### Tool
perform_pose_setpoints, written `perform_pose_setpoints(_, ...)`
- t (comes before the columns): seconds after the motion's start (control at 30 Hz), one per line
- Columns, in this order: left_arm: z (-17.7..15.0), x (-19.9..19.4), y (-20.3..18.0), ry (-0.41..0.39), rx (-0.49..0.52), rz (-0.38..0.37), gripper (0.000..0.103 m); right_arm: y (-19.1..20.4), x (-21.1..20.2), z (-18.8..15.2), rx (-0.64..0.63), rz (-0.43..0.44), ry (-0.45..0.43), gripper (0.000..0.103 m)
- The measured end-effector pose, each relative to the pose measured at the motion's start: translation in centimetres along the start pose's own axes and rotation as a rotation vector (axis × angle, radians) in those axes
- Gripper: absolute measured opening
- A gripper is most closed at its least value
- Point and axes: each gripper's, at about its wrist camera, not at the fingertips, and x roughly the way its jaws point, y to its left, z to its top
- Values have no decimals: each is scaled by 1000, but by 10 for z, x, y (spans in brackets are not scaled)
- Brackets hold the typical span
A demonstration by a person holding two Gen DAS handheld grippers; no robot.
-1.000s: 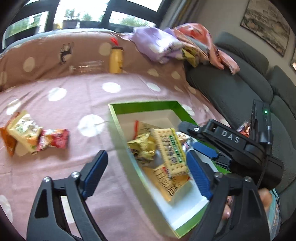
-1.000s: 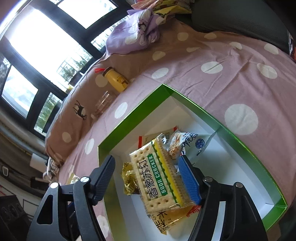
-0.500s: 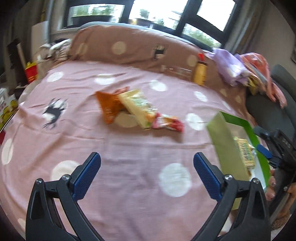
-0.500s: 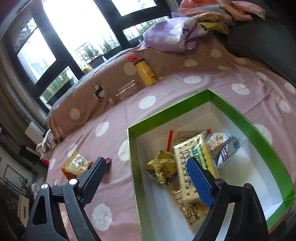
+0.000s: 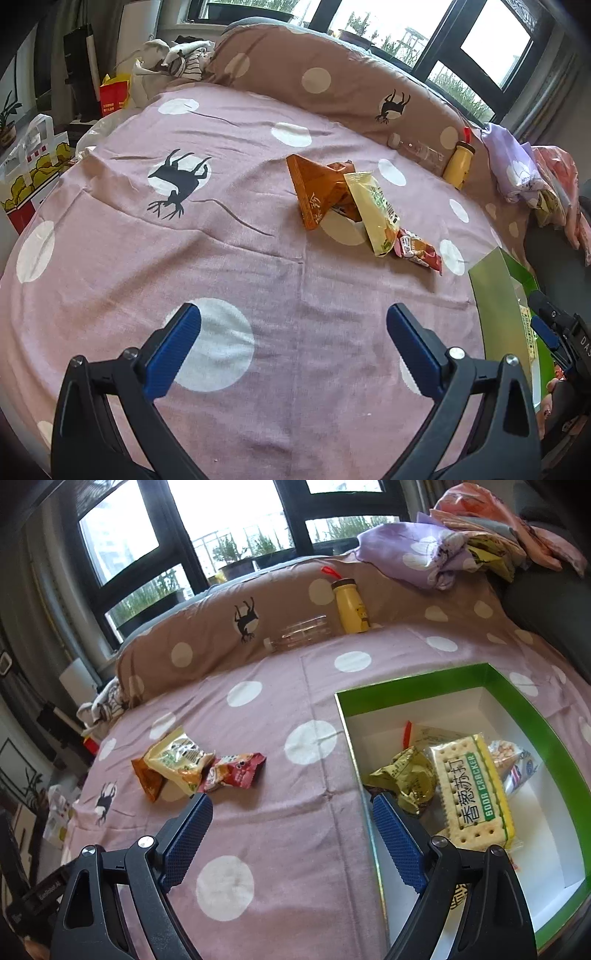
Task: Organize snacks
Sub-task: 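Move the right tool back to the snack pile over the red wrapper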
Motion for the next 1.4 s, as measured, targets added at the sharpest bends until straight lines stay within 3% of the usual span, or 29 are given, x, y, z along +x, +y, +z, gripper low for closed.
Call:
perform_pose_setpoints(0.43,-1,0,0,-6,13,33,101,30,13,-13,-85,23,54,89)
perform_pose_setpoints(0.93,-4,3,-2,6,36,56,101,38,22,-16,-76,53,95,89)
perform_pose_setpoints(1.17,-2,4,1,14,19,55,101,47,57,-11,-2,98,234,89)
perform_pose_setpoints(1.4,2,1,10,14,-24,34,101,62,109,25,-22,58,286,88)
